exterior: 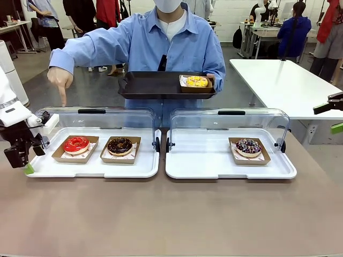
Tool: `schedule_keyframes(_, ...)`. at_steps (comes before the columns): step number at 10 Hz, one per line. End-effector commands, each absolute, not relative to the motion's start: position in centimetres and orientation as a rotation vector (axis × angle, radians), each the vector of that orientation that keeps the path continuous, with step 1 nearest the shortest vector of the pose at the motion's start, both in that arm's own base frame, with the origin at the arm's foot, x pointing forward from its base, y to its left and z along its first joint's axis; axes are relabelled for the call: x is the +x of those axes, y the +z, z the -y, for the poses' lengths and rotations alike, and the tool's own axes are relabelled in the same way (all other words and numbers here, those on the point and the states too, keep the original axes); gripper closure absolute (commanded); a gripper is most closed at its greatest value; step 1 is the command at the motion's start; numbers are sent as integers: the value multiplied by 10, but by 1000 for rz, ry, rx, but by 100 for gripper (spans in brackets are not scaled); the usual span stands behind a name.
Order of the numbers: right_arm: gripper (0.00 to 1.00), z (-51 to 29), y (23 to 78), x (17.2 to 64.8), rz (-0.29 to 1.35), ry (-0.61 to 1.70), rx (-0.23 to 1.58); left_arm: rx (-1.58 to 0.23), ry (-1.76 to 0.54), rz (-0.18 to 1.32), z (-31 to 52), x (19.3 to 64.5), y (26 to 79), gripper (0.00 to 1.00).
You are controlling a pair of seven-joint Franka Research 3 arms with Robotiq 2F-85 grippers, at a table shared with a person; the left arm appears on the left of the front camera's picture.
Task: Provide the desired donut to the person.
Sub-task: Pick up and lift the Paper togo box containing the Donut pointed at by the person.
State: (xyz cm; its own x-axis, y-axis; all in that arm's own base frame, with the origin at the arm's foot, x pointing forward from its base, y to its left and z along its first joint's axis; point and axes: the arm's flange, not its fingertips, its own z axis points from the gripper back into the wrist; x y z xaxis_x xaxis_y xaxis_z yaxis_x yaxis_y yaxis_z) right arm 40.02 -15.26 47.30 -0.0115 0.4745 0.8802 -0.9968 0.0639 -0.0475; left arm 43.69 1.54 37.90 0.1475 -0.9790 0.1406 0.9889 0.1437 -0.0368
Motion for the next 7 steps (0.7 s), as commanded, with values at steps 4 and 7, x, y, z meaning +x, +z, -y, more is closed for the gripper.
schedule_keyframes(4,0,153,473,399,890,1378,775,-93,-1498,113,-10,463,366,0)
schedule_keyframes(7,0,153,473,399,890,1378,775,-74,-1554,128,-4,480,352,0)
